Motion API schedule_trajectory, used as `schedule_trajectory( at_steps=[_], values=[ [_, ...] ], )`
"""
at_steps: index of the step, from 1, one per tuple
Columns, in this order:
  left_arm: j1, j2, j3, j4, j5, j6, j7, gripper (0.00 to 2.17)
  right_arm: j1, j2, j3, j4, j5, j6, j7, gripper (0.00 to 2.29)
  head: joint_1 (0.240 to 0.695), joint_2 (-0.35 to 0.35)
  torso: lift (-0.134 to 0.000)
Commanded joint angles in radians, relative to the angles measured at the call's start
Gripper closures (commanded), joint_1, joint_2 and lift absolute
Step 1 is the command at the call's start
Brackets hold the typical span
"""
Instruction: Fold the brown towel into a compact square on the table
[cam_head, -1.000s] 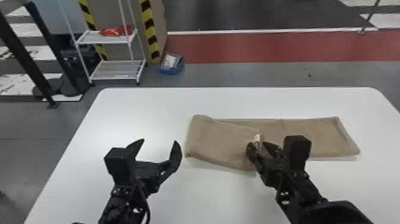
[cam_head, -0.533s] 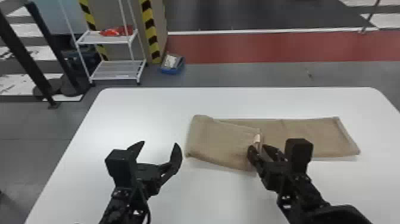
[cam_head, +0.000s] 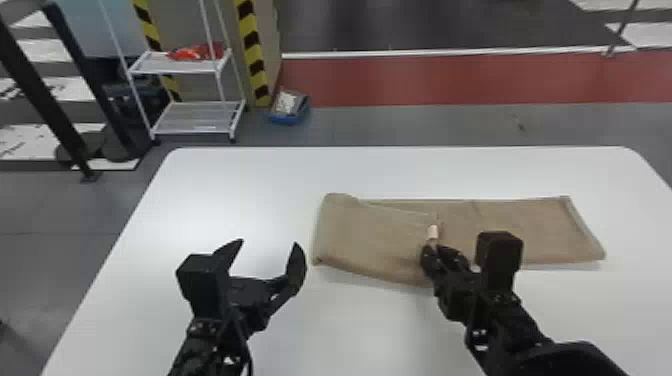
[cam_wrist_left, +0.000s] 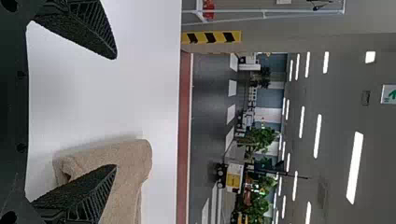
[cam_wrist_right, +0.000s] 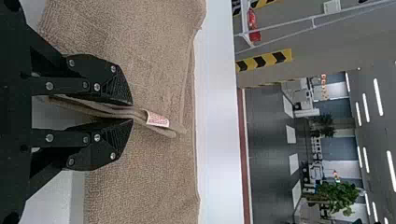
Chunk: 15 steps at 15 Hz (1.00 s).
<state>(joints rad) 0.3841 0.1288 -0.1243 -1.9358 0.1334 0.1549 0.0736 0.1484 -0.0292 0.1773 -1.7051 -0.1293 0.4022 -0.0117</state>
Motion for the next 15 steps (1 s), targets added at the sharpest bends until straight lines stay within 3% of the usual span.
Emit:
schedule_trajectory(
  at_steps=[1,2,4,9,12,13,15],
  values=[
    [0.004,0.000,0.000,-0.003,-0.002,0.001,0.000,0.04,0.005,0.000,0.007,-0.018,0.000,-0.004,-0.004,0.92,0.695,0.074,-0.112],
    [0.004,0.000,0.000,-0.003,-0.002,0.001,0.000,0.04,0.005,-0.001,0.010,-0.024,0.000,-0.001,-0.007,0.98,0.695,0.076,-0.112],
    [0.006,0.000,0.002,-0.008,-0.002,0.004,0.000,0.04,0.005,-0.001,0.010,-0.025,0.000,0.005,-0.008,1.33,0.695,0.079,-0.112],
    [0.019,0.000,0.011,-0.026,-0.002,0.016,0.002,0.04,-0.010,-0.017,-0.021,-0.097,-0.027,0.030,0.018,1.33,0.695,0.076,-0.112],
    [0.035,0.000,0.032,-0.046,-0.002,0.016,0.002,0.04,-0.033,-0.066,-0.125,-0.245,-0.116,0.180,0.081,1.33,0.695,0.073,-0.112],
    [0.038,0.000,0.035,-0.051,0.000,0.013,0.003,0.04,-0.059,-0.084,-0.170,-0.257,-0.133,0.251,0.104,1.33,0.695,0.068,-0.112],
    [0.039,0.000,0.032,-0.052,0.000,0.010,0.003,0.04,-0.113,-0.089,-0.263,-0.240,-0.135,0.337,0.151,1.33,0.695,0.045,-0.112]
  ],
)
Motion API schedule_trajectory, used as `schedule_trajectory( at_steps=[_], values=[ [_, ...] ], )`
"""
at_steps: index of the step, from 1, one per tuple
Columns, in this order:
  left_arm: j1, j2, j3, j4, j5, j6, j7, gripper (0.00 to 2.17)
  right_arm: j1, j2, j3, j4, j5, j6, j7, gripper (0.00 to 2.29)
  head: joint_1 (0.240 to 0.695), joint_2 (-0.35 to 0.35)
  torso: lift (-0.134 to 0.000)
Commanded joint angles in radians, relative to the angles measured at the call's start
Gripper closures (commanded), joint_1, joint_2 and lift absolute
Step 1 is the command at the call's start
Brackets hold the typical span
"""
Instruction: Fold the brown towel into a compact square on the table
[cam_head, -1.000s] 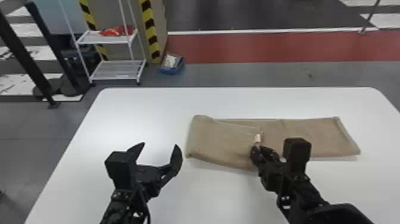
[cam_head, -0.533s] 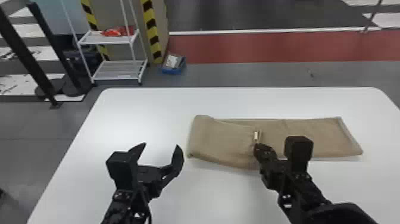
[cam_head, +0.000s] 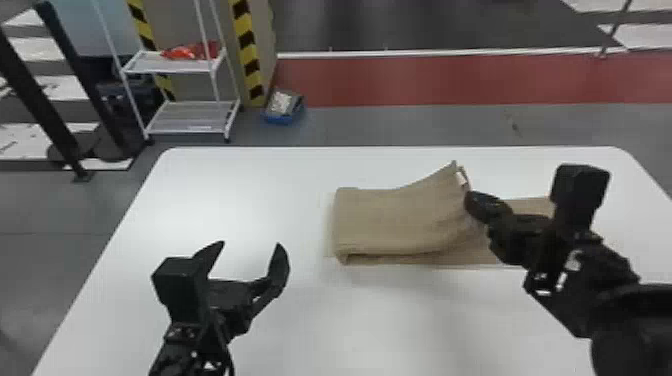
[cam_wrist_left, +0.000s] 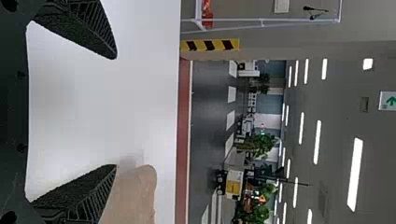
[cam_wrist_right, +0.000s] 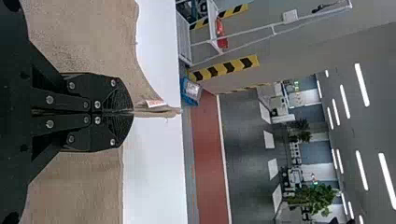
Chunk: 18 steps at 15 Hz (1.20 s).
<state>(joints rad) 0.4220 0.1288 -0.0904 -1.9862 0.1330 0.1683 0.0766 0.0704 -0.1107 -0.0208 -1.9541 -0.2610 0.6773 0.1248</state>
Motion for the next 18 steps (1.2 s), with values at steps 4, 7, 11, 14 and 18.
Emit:
schedule_trajectory(
  at_steps=[4,7,11,14,18],
  values=[
    [-0.005,-0.005,-0.025,0.007,-0.006,0.000,0.002,0.04,-0.089,-0.041,-0.061,0.247,0.071,0.015,0.045,1.33,0.695,-0.050,-0.112],
    [-0.019,-0.006,-0.026,0.010,-0.018,0.018,0.003,0.04,-0.072,-0.041,-0.084,0.195,0.048,0.003,0.050,1.33,0.695,-0.082,-0.112],
    [-0.015,-0.003,-0.025,0.010,-0.018,0.015,0.012,0.04,-0.057,-0.046,-0.212,0.015,-0.014,0.098,0.065,1.33,0.695,-0.091,-0.112],
    [-0.015,-0.002,-0.017,0.012,-0.012,0.012,0.011,0.04,-0.070,-0.061,-0.288,0.057,0.008,0.104,0.098,1.33,0.695,-0.129,-0.112],
    [-0.020,-0.006,-0.025,0.021,-0.015,0.012,0.003,0.04,-0.112,-0.084,-0.234,0.262,0.112,0.022,0.115,1.33,0.695,-0.183,-0.112]
  ],
)
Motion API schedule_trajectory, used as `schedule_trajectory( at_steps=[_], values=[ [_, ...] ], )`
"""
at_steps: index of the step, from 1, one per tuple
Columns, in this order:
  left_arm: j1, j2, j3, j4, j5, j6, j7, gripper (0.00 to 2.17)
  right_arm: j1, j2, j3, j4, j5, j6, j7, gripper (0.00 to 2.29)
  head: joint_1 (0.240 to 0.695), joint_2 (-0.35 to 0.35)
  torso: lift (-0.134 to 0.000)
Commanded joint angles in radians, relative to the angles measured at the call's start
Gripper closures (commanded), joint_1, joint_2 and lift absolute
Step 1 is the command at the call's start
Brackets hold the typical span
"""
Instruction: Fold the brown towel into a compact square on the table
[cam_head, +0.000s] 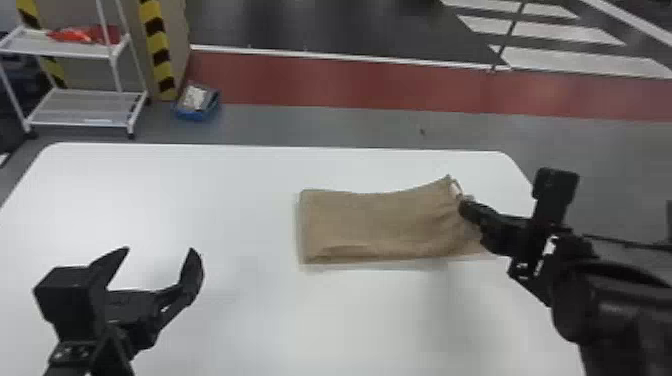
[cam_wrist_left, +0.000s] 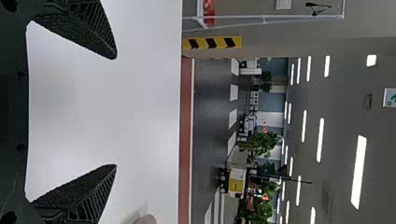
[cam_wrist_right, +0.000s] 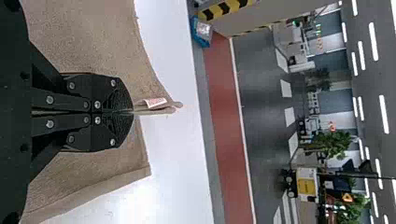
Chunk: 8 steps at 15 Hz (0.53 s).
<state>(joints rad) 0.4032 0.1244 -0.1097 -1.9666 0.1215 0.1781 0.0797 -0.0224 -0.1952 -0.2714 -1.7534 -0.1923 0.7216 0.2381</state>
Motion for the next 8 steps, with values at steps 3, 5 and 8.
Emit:
schedule_trajectory(
  at_steps=[3,5,8],
  values=[
    [-0.001,-0.002,-0.005,0.000,-0.008,0.002,0.000,0.04,-0.025,0.002,0.021,0.038,0.036,-0.004,0.001,1.33,0.695,-0.193,-0.112],
    [-0.001,0.000,-0.005,0.002,-0.008,0.008,0.005,0.04,-0.007,0.002,-0.006,-0.075,0.001,0.045,0.004,1.33,0.695,-0.190,-0.112],
    [0.008,0.003,-0.007,-0.014,-0.017,0.011,0.008,0.04,-0.065,-0.017,-0.089,-0.120,-0.039,0.180,0.010,1.33,0.695,-0.188,-0.112]
  ],
)
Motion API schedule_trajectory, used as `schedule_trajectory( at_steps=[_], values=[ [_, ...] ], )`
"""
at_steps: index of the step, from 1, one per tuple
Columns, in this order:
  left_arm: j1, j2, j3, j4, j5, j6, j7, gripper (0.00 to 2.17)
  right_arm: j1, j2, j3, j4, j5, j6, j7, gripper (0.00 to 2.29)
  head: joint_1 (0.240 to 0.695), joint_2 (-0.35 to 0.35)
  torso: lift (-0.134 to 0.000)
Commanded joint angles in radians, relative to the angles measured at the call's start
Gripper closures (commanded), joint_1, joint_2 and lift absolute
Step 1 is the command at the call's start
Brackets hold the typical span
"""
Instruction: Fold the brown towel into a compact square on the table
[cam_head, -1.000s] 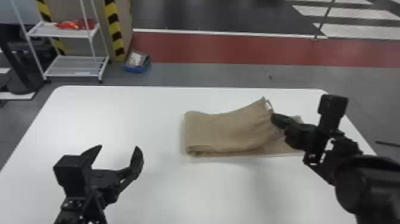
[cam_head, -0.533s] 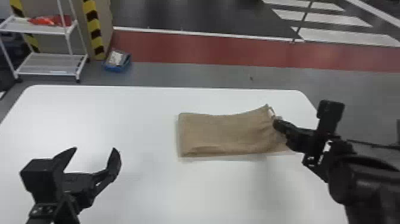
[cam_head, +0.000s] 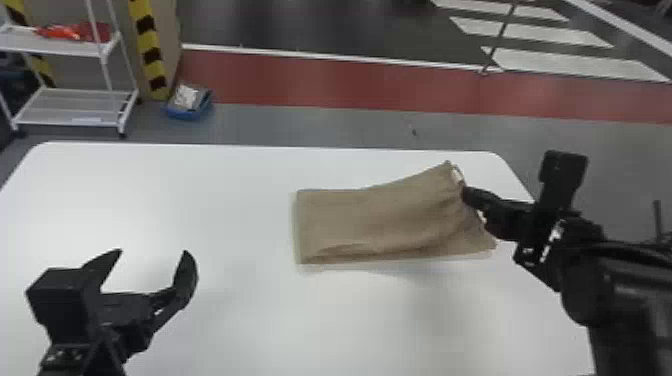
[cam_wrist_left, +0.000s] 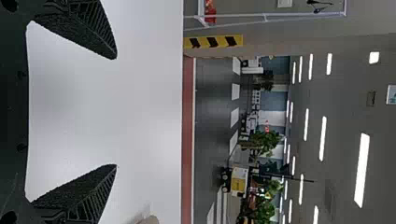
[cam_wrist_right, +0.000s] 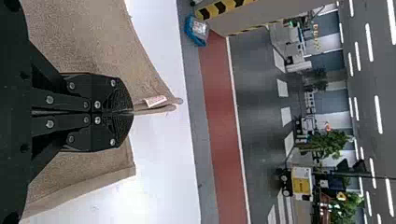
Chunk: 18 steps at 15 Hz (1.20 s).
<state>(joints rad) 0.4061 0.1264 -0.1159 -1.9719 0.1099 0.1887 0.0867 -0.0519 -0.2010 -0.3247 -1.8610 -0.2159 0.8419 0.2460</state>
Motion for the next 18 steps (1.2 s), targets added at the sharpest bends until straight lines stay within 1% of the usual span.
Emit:
schedule_trajectory(
  at_steps=[1,2,3,5,6,7,8,10,11,12,13,14,15,16,18],
  values=[
    [0.010,0.001,-0.002,-0.016,-0.006,0.016,-0.001,0.04,-0.052,-0.024,-0.047,0.003,-0.014,0.075,0.009,1.33,0.695,-0.195,-0.112],
    [0.010,0.001,-0.002,-0.021,-0.009,0.035,0.001,0.04,-0.051,-0.035,-0.047,0.025,-0.010,0.069,0.010,1.33,0.695,-0.214,-0.112],
    [0.010,0.001,-0.001,-0.021,-0.009,0.038,0.001,0.04,-0.051,-0.035,-0.040,0.079,0.015,0.041,0.019,1.33,0.695,-0.222,-0.112],
    [0.011,0.002,-0.001,-0.018,-0.010,0.038,0.001,0.04,-0.077,-0.037,-0.020,0.229,0.078,-0.066,0.027,1.33,0.695,-0.241,-0.112],
    [0.011,0.002,-0.001,-0.013,-0.010,0.041,0.001,0.04,-0.095,-0.037,-0.001,0.286,0.122,-0.085,0.033,1.33,0.695,-0.248,-0.112],
    [0.010,0.001,-0.001,-0.012,-0.010,0.041,-0.001,0.04,-0.100,-0.032,0.009,0.306,0.150,-0.094,0.033,1.33,0.695,-0.252,-0.112],
    [0.010,0.001,-0.002,-0.012,-0.010,0.038,-0.001,0.04,-0.100,-0.031,0.009,0.309,0.161,-0.100,0.032,1.33,0.695,-0.254,-0.112],
    [0.010,0.002,-0.002,-0.007,-0.010,0.038,-0.001,0.04,-0.103,-0.034,0.009,0.309,0.161,-0.109,0.024,1.29,0.695,-0.259,-0.112],
    [0.008,0.001,-0.002,-0.004,-0.010,0.038,0.002,0.04,-0.103,-0.034,0.010,0.302,0.168,-0.109,0.019,0.93,0.695,-0.261,-0.112],
    [0.007,0.001,-0.002,-0.004,-0.010,0.035,0.004,0.04,-0.094,-0.026,0.004,0.278,0.178,-0.122,0.009,0.25,0.695,-0.262,-0.112],
    [0.005,0.001,-0.002,-0.005,-0.010,0.022,0.004,0.04,-0.063,-0.012,-0.016,0.232,0.178,-0.174,-0.011,0.00,0.695,-0.262,-0.112],
    [0.005,0.001,-0.002,-0.005,-0.010,0.010,0.004,0.04,-0.025,0.003,-0.033,0.184,0.170,-0.250,-0.044,0.00,0.695,-0.263,-0.112],
    [0.003,0.001,-0.002,-0.007,-0.010,0.007,0.004,0.04,0.009,0.009,-0.047,0.141,0.168,-0.312,-0.071,0.03,0.695,-0.266,-0.112],
    [0.000,-0.001,-0.004,-0.007,-0.010,0.004,0.004,0.04,0.029,0.009,-0.053,0.121,0.165,-0.330,-0.079,0.06,0.695,-0.278,-0.112],
    [-0.015,-0.002,-0.022,0.008,-0.010,-0.011,0.005,0.04,0.047,0.008,-0.077,0.118,0.156,-0.330,-0.073,0.06,0.695,-0.289,-0.112]
  ],
)
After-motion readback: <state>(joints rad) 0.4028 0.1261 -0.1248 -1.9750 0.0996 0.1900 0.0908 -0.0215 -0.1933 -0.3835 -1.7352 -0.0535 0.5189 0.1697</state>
